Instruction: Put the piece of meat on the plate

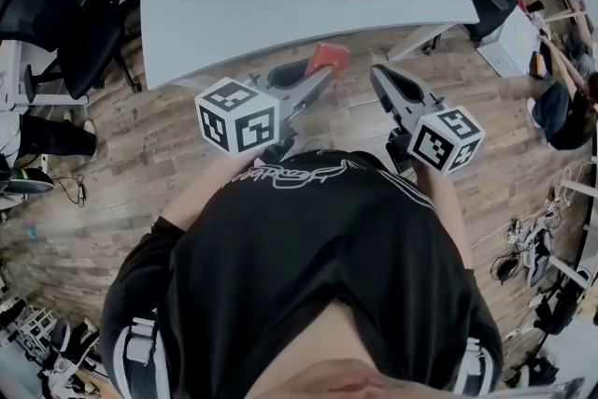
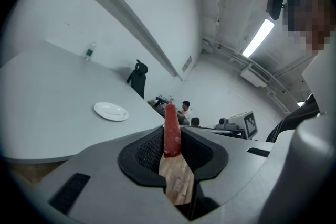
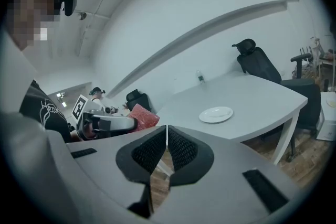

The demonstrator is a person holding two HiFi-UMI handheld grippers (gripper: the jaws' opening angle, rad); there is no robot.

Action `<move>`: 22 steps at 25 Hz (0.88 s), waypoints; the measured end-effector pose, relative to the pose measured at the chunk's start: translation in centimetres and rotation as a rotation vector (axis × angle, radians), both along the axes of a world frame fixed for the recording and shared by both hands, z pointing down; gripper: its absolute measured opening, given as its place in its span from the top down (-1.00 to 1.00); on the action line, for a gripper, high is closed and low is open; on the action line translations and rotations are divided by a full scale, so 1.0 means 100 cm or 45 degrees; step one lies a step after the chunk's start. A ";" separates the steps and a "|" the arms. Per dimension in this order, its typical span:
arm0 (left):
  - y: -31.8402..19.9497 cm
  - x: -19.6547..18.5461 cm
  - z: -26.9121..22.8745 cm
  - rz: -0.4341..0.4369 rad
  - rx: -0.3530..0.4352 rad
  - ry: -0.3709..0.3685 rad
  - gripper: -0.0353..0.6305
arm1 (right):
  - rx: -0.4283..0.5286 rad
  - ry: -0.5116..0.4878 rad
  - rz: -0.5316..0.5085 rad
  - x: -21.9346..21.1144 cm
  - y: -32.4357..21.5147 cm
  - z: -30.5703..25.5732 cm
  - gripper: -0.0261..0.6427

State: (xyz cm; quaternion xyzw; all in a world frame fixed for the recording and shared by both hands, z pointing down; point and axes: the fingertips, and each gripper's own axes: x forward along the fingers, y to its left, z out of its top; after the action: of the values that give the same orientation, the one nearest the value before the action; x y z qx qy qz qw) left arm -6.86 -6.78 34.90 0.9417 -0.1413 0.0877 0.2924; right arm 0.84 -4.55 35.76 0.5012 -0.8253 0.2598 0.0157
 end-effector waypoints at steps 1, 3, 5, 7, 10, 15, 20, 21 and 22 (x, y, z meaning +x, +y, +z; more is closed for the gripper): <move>-0.002 0.001 0.002 0.002 -0.003 -0.005 0.62 | -0.001 -0.009 0.007 0.002 -0.002 0.002 0.88; -0.007 0.005 0.005 -0.001 -0.007 -0.015 0.62 | -0.002 -0.018 0.014 0.007 -0.004 0.005 0.88; -0.010 0.012 0.006 -0.007 -0.012 -0.022 0.62 | -0.006 -0.020 0.017 0.016 -0.006 0.006 0.88; -0.016 0.017 0.007 -0.012 -0.016 -0.028 0.62 | -0.013 -0.025 0.018 0.023 -0.011 0.008 0.88; -0.031 0.025 0.009 -0.035 -0.016 -0.037 0.62 | -0.020 -0.036 0.001 0.033 -0.026 0.011 0.88; -0.059 0.046 0.010 -0.077 -0.020 -0.055 0.62 | -0.043 -0.039 -0.060 0.054 -0.059 0.017 0.88; -0.096 0.060 0.015 -0.123 -0.047 -0.076 0.62 | -0.072 -0.062 -0.110 0.068 -0.099 0.024 0.88; -0.104 0.064 0.016 -0.131 -0.053 -0.079 0.62 | -0.080 -0.062 -0.122 0.072 -0.107 0.026 0.88; -0.111 0.069 0.017 -0.137 -0.059 -0.082 0.62 | -0.087 -0.063 -0.132 0.076 -0.114 0.027 0.88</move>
State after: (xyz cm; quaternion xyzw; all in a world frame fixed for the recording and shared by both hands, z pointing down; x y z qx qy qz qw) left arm 0.02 -17.84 36.59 0.9225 -0.1990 0.1054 0.3136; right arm 8.47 -15.99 38.47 0.4505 -0.8408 0.2990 0.0260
